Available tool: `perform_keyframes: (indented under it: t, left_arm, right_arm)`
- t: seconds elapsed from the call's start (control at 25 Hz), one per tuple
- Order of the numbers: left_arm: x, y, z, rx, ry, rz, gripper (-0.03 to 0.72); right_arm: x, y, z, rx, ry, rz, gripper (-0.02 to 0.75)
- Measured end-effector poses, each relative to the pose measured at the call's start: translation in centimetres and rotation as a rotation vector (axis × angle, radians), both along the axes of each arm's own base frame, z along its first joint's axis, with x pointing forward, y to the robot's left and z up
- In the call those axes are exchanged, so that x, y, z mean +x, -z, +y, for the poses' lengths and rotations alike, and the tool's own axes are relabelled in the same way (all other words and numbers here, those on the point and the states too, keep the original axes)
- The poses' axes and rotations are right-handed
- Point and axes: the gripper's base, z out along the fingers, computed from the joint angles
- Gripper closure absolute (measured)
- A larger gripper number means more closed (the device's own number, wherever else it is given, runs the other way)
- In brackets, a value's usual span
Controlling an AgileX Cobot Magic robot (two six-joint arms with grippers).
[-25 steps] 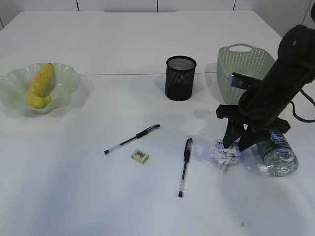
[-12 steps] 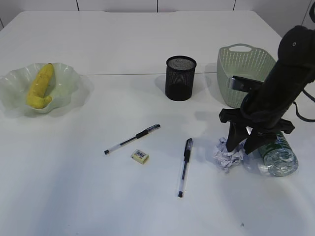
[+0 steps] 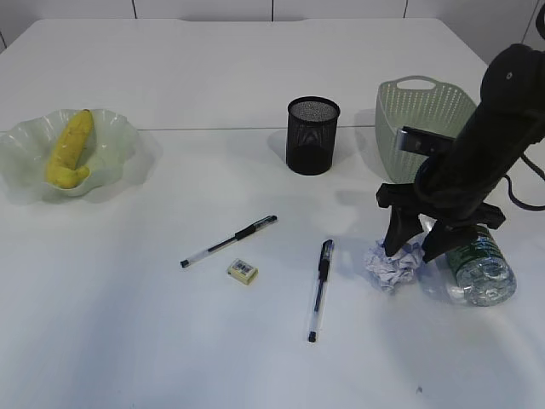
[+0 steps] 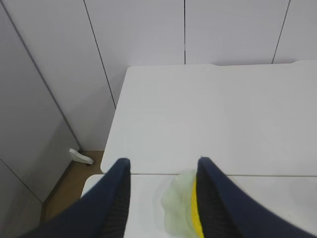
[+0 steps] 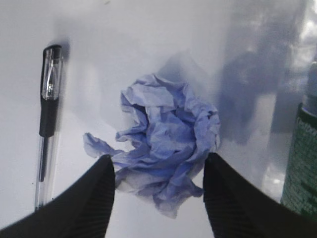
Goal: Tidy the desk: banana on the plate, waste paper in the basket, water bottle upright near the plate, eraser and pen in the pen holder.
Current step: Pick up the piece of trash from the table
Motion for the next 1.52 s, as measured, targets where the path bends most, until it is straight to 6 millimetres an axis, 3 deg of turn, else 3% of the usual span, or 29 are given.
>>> perform_keyframes:
  t: [0.2, 0.56, 0.84, 1.08, 1.36, 1.52]
  left_arm:
    - [0.0, 0.0, 0.0, -0.002, 0.003, 0.000, 0.384]
    - [0.0, 0.0, 0.0, -0.002, 0.003, 0.000, 0.384]
    - [0.0, 0.0, 0.0, 0.000, 0.004, 0.000, 0.384]
    - [0.0, 0.0, 0.0, -0.001, 0.005, 0.000, 0.384]
    - [0.0, 0.0, 0.0, -0.001, 0.005, 0.000, 0.384]
    - [0.0, 0.0, 0.0, -0.001, 0.005, 0.000, 0.384]
  right_arm:
    - [0.1, 0.0, 0.0, 0.002, 0.007, -0.015, 0.281]
    - [0.4, 1.7, 0.2, 0.016, 0.037, 0.029, 0.274]
    - [0.7, 1.5, 0.3, 0.030, 0.039, 0.017, 0.279]
    - [0.6, 1.5, 0.3, 0.028, 0.033, 0.027, 0.406]
    - [0.3, 1.6, -0.1, -0.021, -0.011, 0.050, 0.667]
    - [0.2, 1.6, -0.2, -0.036, -0.024, 0.055, 0.712]
